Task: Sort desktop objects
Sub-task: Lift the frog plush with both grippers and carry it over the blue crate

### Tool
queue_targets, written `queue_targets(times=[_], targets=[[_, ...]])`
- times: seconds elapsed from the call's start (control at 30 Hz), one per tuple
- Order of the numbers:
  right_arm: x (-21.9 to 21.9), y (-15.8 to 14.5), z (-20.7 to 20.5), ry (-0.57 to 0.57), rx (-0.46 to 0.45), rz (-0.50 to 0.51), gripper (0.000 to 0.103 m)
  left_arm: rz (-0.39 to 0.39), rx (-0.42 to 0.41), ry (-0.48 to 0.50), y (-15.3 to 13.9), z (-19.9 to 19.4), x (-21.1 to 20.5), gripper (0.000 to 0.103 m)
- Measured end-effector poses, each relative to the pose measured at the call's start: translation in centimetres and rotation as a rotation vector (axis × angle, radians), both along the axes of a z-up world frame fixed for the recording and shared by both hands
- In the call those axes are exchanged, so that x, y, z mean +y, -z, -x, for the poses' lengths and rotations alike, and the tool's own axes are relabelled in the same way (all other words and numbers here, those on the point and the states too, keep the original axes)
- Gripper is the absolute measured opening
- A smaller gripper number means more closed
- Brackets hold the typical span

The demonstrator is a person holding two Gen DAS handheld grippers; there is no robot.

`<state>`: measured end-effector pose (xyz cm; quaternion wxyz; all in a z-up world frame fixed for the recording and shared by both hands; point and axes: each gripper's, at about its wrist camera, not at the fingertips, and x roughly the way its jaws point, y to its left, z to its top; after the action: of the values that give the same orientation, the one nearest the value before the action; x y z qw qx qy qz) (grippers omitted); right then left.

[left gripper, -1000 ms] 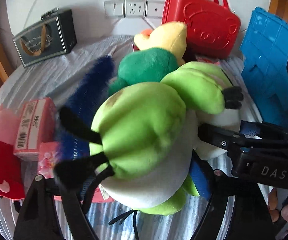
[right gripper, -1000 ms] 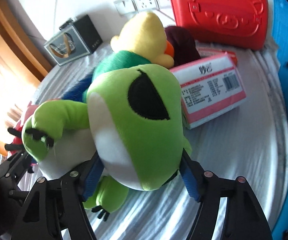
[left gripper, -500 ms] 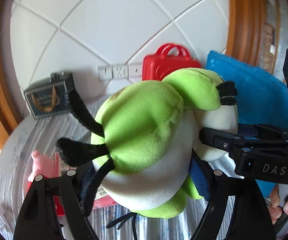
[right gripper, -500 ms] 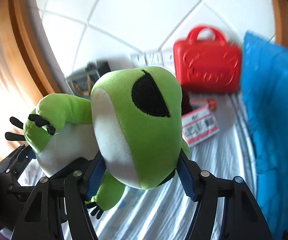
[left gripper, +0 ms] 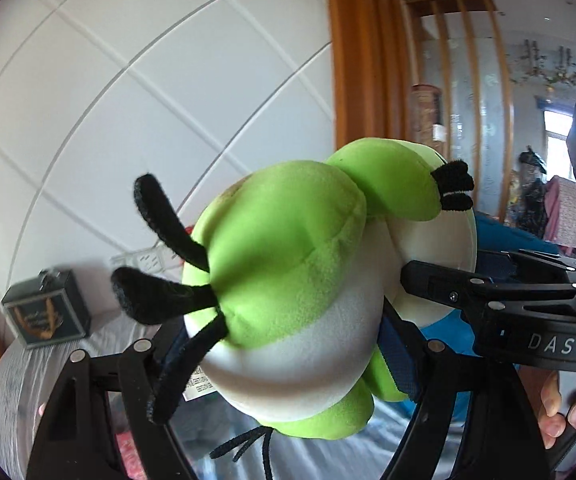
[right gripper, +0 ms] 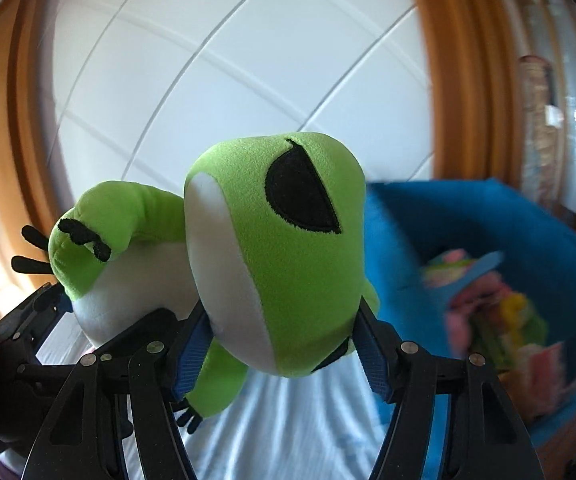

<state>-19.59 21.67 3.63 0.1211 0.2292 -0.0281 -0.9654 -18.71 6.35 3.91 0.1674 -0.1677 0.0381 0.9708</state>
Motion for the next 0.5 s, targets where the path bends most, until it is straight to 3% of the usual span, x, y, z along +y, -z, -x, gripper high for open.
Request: queue_targets(times=[0.17, 0.33, 0.5], targets=[[9.8, -2.5, -1.8, 0.07, 0.072, 0.013, 0.066, -0.002, 0.067, 0.078, -2.8, -1.4, 10.5, 0.08], [20.4, -3.9, -2.2, 0.139, 0.078, 0.0, 0.066, -0.008, 0.03, 0.134, -3.1, -1.5, 22.0, 0.081], [29.3, -2.2, -0.4, 0.171, 0.0, 0.002, 0.066, 0.004, -0.07, 0.138, -1.2, 0.7, 31.9, 0.081]])
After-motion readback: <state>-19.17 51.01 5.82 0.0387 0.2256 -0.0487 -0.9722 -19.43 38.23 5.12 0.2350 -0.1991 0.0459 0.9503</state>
